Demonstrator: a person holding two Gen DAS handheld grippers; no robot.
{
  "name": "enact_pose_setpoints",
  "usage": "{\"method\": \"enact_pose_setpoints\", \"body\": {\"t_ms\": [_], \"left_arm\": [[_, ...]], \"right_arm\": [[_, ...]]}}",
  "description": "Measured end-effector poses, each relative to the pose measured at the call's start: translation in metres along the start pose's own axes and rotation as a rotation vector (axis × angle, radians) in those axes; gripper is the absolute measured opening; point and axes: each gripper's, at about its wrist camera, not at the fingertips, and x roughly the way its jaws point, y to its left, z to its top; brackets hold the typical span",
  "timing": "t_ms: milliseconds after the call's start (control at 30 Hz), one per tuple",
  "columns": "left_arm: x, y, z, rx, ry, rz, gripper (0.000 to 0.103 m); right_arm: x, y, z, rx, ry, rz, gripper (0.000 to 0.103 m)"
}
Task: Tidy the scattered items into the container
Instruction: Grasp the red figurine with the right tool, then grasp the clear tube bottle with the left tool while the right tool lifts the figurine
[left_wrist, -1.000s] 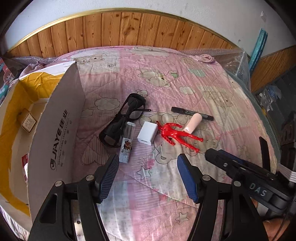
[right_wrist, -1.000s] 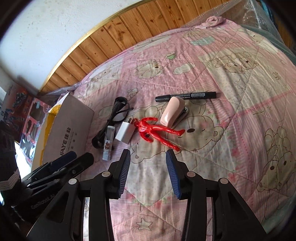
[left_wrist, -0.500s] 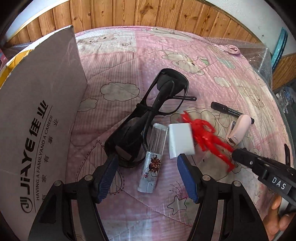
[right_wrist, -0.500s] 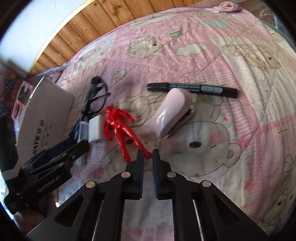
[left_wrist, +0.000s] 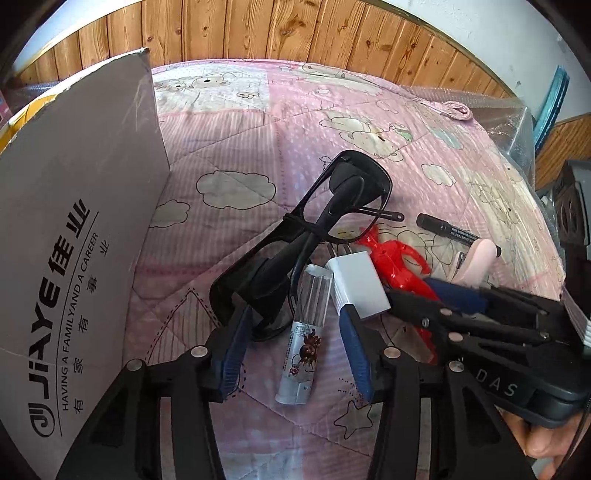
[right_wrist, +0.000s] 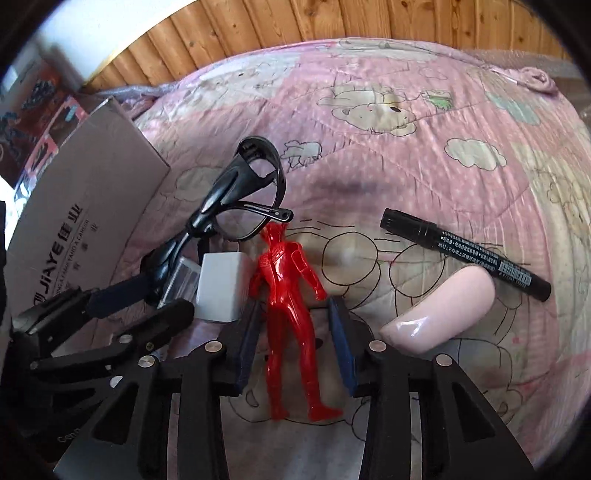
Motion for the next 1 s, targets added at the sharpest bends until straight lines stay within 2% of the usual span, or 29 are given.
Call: {"method": "enact_pose_setpoints", "body": {"t_ms": [33, 67, 200, 233, 267, 333, 433, 533, 633, 800, 833, 900, 967, 1000], "left_arm": [[-0.001, 0.001, 0.0, 0.004, 0.0, -0.004, 0.048], [-0.002, 0.003, -0.001, 0.0, 0.0, -0.004, 0.039], [-0.013, 0.015, -0.008, -0.047, -0.003, -0.031, 0.038], [-0.016, 0.017, -0.011, -0.062, -0.004, -0.025, 0.041], [-0.018, 0.019, -0.015, -0.077, -0.003, -0.018, 0.052], [-0.017, 0.023, -0.02, -0.109, 0.009, -0.001, 0.064], [-0.01, 0.025, -0.023, -0.137, 0.031, -0.002, 0.064], [-0.003, 0.016, -0.018, -0.1, 0.021, -0.025, 0.065], [0.0, 0.005, -0.016, -0.042, 0.041, -0.02, 0.031], [-0.016, -0.006, -0.039, 0.007, 0.071, -0.013, 0.027], [-0.017, -0.006, -0.044, 0.004, 0.072, -0.003, 0.028], [-0.015, -0.005, -0.046, -0.008, 0.064, -0.003, 0.04], [-0.013, -0.006, -0.039, -0.017, 0.038, 0.007, 0.058], [-0.011, -0.007, -0.034, -0.024, 0.024, 0.02, 0.061]], "right_arm": [[-0.002, -0.002, -0.002, 0.012, 0.009, 0.002, 0.026], [-0.005, -0.006, -0.006, 0.039, 0.014, 0.017, 0.026], [-0.023, -0.02, -0.028, 0.163, 0.037, 0.039, 0.024], [-0.027, -0.022, -0.035, 0.199, 0.043, 0.053, 0.022], [-0.03, -0.022, -0.041, 0.223, 0.049, 0.063, 0.022], [-0.031, -0.019, -0.051, 0.239, 0.057, 0.062, 0.025], [-0.029, -0.014, -0.053, 0.213, 0.031, 0.036, 0.027], [-0.027, -0.011, -0.052, 0.185, 0.004, 0.016, 0.027], [-0.029, -0.012, -0.055, 0.207, 0.02, 0.022, 0.022], [-0.04, -0.013, -0.063, 0.237, 0.064, 0.067, 0.021], [-0.038, -0.013, -0.063, 0.238, 0.064, 0.063, 0.022], [-0.033, -0.014, -0.063, 0.246, 0.057, 0.057, 0.025], [-0.032, -0.012, -0.062, 0.238, 0.037, 0.065, 0.03], [-0.032, -0.011, -0.062, 0.229, 0.03, 0.064, 0.032]]}}
